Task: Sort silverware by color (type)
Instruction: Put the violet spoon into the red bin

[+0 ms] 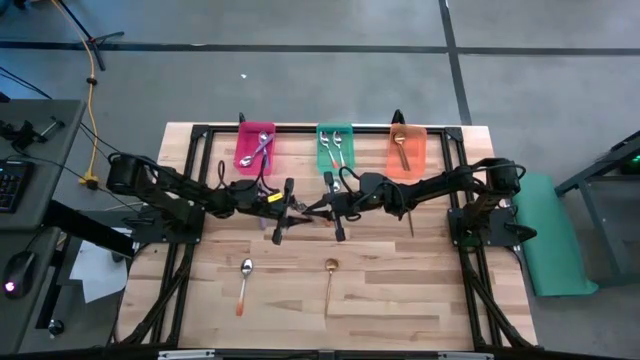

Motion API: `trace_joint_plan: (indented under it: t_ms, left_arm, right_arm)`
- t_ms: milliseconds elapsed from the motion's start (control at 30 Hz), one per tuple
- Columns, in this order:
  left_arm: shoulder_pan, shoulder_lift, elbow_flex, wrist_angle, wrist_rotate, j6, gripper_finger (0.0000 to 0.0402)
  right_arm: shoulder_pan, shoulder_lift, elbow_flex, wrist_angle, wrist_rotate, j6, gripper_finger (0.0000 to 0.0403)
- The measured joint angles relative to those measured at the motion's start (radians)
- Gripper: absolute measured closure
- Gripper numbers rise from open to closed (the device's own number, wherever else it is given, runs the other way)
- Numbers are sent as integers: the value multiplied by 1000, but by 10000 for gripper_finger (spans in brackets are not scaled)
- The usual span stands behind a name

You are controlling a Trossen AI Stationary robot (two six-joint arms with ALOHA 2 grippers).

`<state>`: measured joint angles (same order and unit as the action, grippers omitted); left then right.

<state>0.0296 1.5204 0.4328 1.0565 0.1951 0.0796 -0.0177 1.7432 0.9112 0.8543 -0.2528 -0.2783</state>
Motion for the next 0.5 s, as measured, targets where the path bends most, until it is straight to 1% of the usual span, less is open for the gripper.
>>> trace_joint_plan:
  t_ms: [100,133,233,300,400,500]
  left_arm:
    - [0,0,0,0,-1,13,367]
    - [1,0,0,-1,-2,18,378]
    - [2,0,0,-10,-2,19,379]
    - [3,-13,-1,-46,-2,19,379]
    - [4,-60,-1,-138,-53,34,379]
    - [4,-147,-1,-280,-121,37,379]
  right_arm:
    - [0,0,0,-1,5,0,403]
    - [0,0,0,-4,14,1,403]
    - [0,0,2,-30,21,7,402]
    - [0,0,2,-48,35,11,402]
    - [6,0,2,-60,117,25,402]
    - [9,-11,2,-83,199,30,392]
